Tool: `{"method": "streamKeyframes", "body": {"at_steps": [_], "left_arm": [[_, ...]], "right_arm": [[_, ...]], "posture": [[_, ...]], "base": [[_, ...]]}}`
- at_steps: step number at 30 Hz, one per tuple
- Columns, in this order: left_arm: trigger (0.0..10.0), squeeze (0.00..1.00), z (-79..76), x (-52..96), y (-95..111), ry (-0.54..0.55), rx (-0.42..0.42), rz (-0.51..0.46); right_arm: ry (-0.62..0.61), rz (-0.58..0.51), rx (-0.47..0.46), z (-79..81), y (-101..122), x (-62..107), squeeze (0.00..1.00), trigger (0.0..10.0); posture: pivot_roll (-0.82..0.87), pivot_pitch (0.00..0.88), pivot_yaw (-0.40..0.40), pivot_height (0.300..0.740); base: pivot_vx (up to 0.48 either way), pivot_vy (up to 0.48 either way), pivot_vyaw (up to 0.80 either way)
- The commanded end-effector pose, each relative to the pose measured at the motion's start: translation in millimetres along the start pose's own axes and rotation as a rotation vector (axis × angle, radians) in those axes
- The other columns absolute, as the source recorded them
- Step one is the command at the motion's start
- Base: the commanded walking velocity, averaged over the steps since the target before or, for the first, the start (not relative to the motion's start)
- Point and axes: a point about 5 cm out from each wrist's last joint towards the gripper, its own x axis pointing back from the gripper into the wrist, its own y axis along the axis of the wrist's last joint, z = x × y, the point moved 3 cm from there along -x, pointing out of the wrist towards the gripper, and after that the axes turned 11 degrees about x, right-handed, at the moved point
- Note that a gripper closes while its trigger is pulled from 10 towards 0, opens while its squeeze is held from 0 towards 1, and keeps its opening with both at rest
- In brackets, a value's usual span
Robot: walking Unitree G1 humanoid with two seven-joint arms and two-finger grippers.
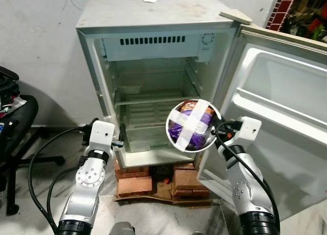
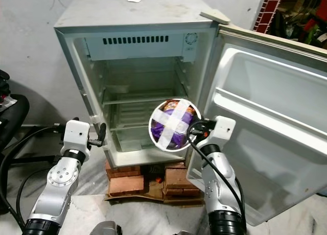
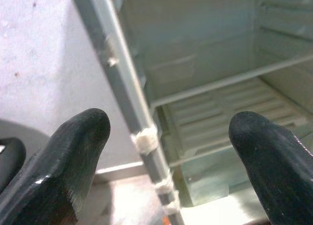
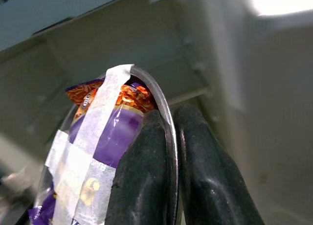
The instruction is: Restocking fridge
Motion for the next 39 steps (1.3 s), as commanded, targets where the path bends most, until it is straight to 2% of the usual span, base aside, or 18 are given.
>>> {"method": "streamKeyframes", "body": {"at_steps": [1, 8, 15, 19, 39], "left_arm": [[10.0, 0.00, 0.6, 0.6, 4.1, 0.006, 0.005, -0.012], [10.0, 0.00, 0.4, 0.5, 2.6, 0.008, 0.010, -0.003], [10.0, 0.00, 0.4, 1.1, 2.0, 0.008, 0.010, -0.001], [10.0, 0.00, 0.4, 1.6, 0.5, 0.007, 0.015, 0.007], [10.0, 0.00, 0.9, 0.1, 1.0, 0.005, 0.006, 0.012]], "right_arm": [[0.017, -0.018, -0.008, 1.4, 4.9, -0.4, 0.00, 10.0], [0.019, -0.002, -0.027, -1.3, 3.0, -1.3, 0.00, 10.0], [0.111, 0.043, -0.103, 7.7, -2.9, 0.0, 0.00, 10.0], [0.137, 0.051, -0.110, 10.1, -5.1, 1.5, 0.00, 10.0], [0.139, 0.070, -0.109, 9.7, -7.9, 1.7, 0.00, 10.0]], "posture": [[0.08, 0.000, -0.013, 0.740], [0.08, 0.000, -0.014, 0.740], [0.07, 0.000, -0.013, 0.740], [0.08, 0.000, -0.014, 0.740], [0.07, 0.000, -0.008, 0.740]], "base": [[0.000, 0.000, 0.00], [0.000, 0.000, 0.00], [0.000, 0.000, 0.00], [0.000, 0.000, 0.00], [-0.285, 0.000, 0.00]]}}
